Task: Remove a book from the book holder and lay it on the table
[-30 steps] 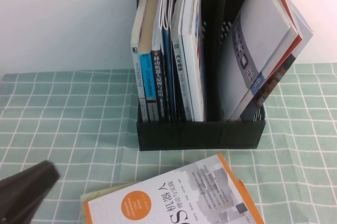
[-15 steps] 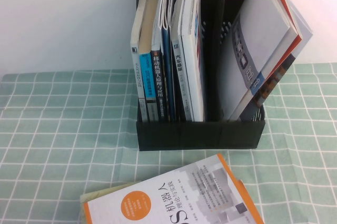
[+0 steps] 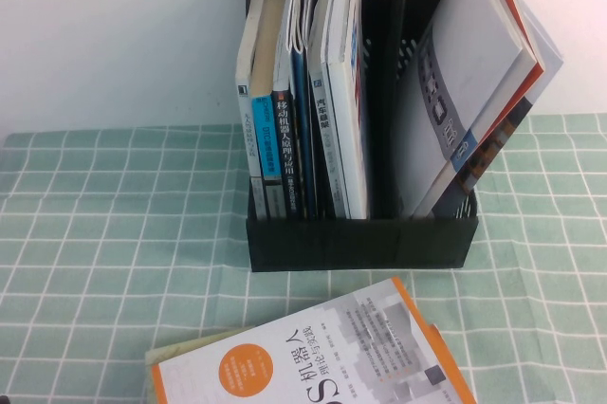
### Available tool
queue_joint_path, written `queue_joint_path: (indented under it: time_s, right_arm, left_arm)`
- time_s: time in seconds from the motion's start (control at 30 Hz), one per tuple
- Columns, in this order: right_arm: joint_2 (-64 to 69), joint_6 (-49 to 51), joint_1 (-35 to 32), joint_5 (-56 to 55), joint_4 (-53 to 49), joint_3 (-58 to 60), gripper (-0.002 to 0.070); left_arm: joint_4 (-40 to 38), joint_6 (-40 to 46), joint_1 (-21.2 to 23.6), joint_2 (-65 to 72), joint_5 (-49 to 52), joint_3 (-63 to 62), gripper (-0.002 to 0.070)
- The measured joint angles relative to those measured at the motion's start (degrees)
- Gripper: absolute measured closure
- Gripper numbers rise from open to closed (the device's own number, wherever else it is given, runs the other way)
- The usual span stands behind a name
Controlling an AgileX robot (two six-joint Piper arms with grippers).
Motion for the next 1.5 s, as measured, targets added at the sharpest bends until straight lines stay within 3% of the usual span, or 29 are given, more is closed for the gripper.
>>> queue_joint_path:
  time_s: [0.1,0.23,1.5]
  right_arm:
    - [0.0,0.0,0.0,0.0,0.0,0.0,0.0678]
    - [0.0,0.0,0.0,0.0,0.0,0.0,0.0678]
    - [0.0,0.0,0.0,0.0,0.0,0.0,0.0678]
  left_arm:
    - [-4.75,8.8,-0.57,-0.09,-0.11,0.0,0.0678]
    - [-6.42,12.57,-0.66,-0.09,-0.11,0.0,0.0678]
    - [-7.2,12.38,-0.5,-0.09,-0.2,0.0,0.0677]
